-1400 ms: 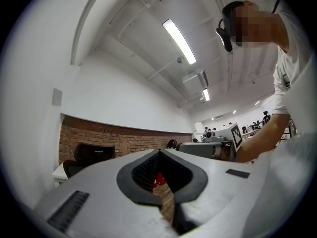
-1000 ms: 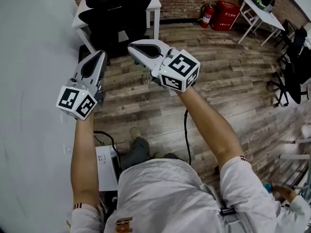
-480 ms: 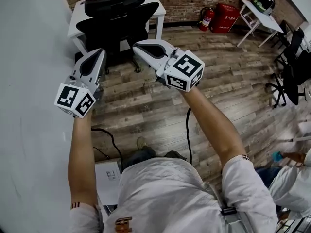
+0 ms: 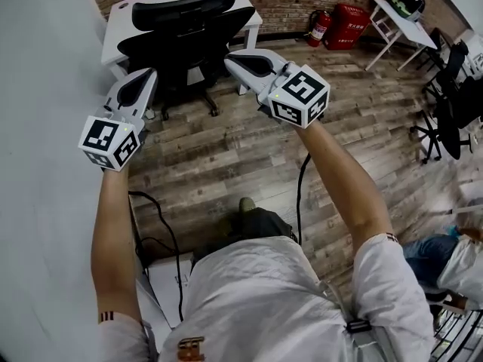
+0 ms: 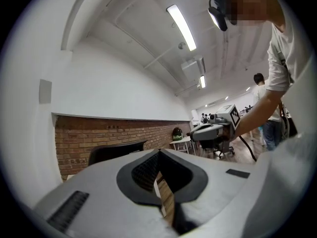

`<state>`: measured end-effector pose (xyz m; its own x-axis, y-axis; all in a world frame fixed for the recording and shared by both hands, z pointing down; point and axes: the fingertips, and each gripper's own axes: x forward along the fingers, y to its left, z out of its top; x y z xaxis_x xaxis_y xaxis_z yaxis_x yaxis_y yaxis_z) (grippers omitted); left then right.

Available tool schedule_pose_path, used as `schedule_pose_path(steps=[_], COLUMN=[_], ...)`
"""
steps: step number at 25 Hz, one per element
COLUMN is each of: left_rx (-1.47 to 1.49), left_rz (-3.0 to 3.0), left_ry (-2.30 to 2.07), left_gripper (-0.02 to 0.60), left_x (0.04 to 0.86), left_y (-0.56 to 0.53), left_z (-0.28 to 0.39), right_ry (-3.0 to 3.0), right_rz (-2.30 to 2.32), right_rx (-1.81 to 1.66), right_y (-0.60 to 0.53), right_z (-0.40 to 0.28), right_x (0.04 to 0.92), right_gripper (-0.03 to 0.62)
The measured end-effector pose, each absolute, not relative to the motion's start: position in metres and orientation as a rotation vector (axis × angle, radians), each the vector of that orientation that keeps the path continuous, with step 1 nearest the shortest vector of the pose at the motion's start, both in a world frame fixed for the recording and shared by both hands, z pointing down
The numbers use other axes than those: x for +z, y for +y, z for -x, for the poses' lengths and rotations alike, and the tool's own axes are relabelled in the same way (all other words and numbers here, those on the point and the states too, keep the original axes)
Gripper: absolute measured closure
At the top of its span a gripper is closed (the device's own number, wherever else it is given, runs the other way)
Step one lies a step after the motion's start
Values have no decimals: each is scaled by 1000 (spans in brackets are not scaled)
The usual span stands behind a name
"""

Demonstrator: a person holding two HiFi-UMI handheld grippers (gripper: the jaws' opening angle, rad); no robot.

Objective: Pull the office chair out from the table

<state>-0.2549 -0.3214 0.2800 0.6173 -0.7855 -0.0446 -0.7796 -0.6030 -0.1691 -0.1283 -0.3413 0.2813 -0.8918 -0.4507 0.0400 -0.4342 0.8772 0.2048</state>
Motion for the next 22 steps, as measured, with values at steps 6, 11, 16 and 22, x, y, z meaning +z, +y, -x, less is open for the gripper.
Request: schedule_pose_path(steps=[6, 11, 16, 22], left_rx=[-248, -419, -544, -754], left_rz=[2623, 2557, 2519, 2449], left_ry=[1305, 1328, 1360, 1362], left_gripper=[581, 581, 571, 490], left_x=[296, 311, 320, 345], left_y=[-361, -402, -451, -499], left_z=[276, 289, 303, 314], right_ry=[-2849, -2767, -2701, -2603], right_rz=[-683, -647, -612, -538], right_rx=[-375, -454, -497, -513], right_y=[-387, -433, -488, -551], right_z=[133, 132, 125, 105], right_x=[293, 306, 315, 340], right_gripper=[592, 591, 591, 517])
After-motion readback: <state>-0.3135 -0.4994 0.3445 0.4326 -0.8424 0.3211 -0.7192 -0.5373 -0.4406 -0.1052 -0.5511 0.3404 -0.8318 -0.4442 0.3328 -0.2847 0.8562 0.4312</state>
